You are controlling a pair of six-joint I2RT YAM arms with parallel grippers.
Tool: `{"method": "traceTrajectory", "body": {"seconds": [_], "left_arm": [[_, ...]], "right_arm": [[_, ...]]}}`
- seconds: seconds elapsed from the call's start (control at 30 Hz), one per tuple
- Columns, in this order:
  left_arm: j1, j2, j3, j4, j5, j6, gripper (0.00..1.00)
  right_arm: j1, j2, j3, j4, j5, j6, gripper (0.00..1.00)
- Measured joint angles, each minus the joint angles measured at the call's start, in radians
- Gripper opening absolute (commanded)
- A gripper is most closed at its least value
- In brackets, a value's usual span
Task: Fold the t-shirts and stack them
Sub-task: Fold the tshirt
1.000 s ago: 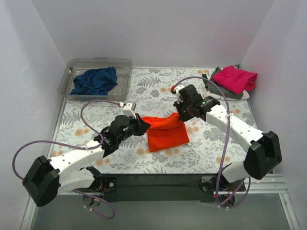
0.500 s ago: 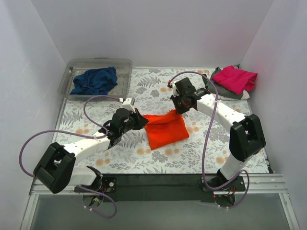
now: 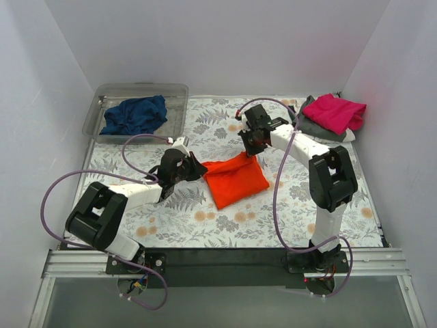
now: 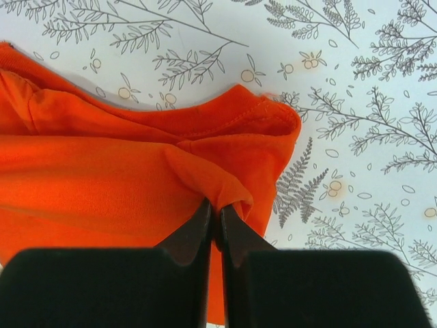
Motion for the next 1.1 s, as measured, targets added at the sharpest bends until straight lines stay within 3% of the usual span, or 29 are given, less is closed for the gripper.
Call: {"method": "traceTrajectory", "body": {"seconds": [0.17,0.2,0.23,0.27,0.33,0.37,0.4,0.43,0.47,0.53,0.57,0.73,0.87,1.1], "left_arm": [[0.037,0.084,0.035,0.03,0.023,-0.015,0.0],[0.044,0.1,0.043,0.034,0.024,-0.019,0.0],[0.051,0.115,0.054,0.034,0.023,-0.026,0.0],[0.057,0.127,0.064,0.034,0.021,-0.028,0.0],[0.07,0.145,0.084,0.031,0.01,-0.034,0.15],[0.076,0.152,0.097,0.022,-0.001,-0.035,0.22],[0.08,0.157,0.112,0.014,-0.016,-0.035,0.37],[0.084,0.159,0.13,0.0,-0.031,-0.032,0.41],[0.086,0.16,0.151,-0.015,-0.047,-0.035,0.46],[0.09,0.159,0.2,-0.032,-0.084,-0.031,0.62],[0.09,0.156,0.225,-0.037,-0.101,-0.027,0.64],[0.092,0.113,0.272,-0.041,-0.141,-0.019,0.64],[0.076,0.086,0.258,-0.026,-0.102,-0.016,0.61],[-0.092,0.084,0.206,0.04,0.075,-0.008,0.58]], "right_arm": [[-0.016,0.046,0.043,-0.001,-0.01,0.003,0.03],[-0.019,0.055,0.057,-0.004,-0.011,0.004,0.11],[-0.024,0.064,0.075,-0.006,-0.014,0.006,0.26],[-0.027,0.074,0.096,-0.007,-0.014,0.012,0.35],[-0.038,0.097,0.148,-0.004,-0.007,0.011,0.47],[-0.044,0.104,0.169,0.0,-0.005,0.01,0.63],[-0.051,0.107,0.188,0.001,-0.002,0.016,0.69],[-0.056,0.108,0.205,0.0,0.003,0.015,0.78],[-0.061,0.107,0.222,0.0,0.011,0.016,0.8],[-0.071,0.103,0.243,0.013,0.026,0.017,0.82],[-0.074,0.095,0.245,0.02,0.034,0.02,0.82],[-0.078,-0.012,0.151,0.053,0.047,0.028,0.81],[-0.077,-0.17,-0.023,0.13,-0.011,0.034,0.75],[-0.077,-0.276,-0.279,0.209,-0.134,0.064,0.67]]}}
